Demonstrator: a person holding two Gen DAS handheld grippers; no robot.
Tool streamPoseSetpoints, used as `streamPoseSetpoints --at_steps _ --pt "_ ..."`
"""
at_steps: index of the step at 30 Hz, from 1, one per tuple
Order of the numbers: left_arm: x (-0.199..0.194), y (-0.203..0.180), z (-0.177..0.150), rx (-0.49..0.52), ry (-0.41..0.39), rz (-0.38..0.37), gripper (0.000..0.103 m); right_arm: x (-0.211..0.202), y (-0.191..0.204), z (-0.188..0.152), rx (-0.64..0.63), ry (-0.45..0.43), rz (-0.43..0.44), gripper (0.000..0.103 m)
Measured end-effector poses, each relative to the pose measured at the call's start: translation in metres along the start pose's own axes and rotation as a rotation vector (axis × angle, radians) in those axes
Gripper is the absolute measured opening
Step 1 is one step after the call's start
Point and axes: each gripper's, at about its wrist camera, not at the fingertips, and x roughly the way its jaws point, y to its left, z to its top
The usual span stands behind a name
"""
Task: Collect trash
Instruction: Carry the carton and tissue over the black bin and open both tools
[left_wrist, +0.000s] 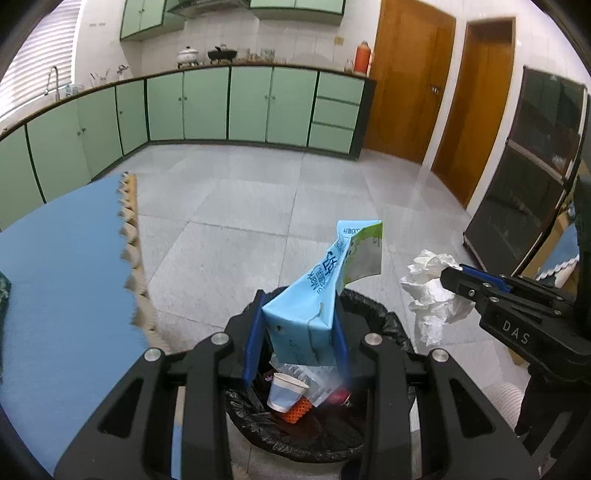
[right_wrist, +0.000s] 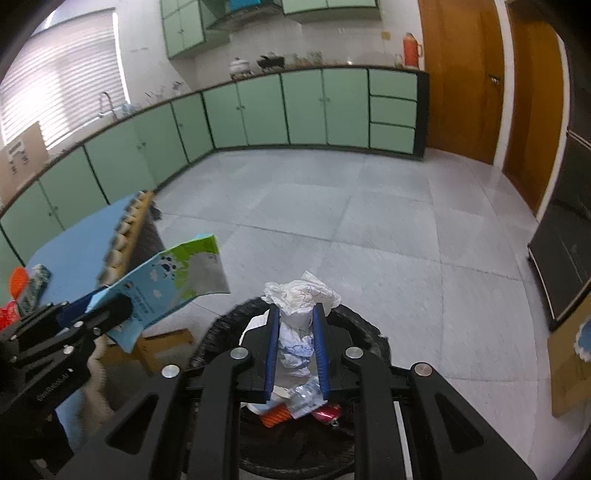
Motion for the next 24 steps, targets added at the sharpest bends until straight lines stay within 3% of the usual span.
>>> streamPoseSetpoints --at_steps 3,5,9,11,13,18,24 --pt "0.015 -0.004 -0.001 0.01 0.032 -0.014 0.037 0.006 -0.007 0.0 0.002 0.013 0.003 0.024" --pt "0.016 -0.006 0.002 0.01 0.022 -0.014 0.057 0.005 -0.008 0.0 -0.002 0.01 0.001 0.025" --pt "0.014 -0.012 0.003 0.02 0.011 -0.024 0.058 0.004 -0.009 0.003 0.004 0.004 -0.008 0.031" --pt "0.012 -0.013 0.006 0.017 0.005 -0.024 0.059 0.001 -0.011 0.004 0.01 -0.008 -0.019 0.042" --pt "0.005 -0.011 0.007 0.008 -0.007 -0.02 0.06 -0.004 -0.011 0.005 0.005 -0.027 -0.039 0.062" --pt "-0.023 0.005 0.016 -0.029 -0.063 -0.002 0.062 -0.022 -0.001 0.012 -0.004 -0.068 -0.029 0.069" --pt "-0.074 0.033 0.02 -0.042 -0.162 0.062 0.065 -0.056 0.043 0.023 -0.06 -0.156 0.038 0.078"
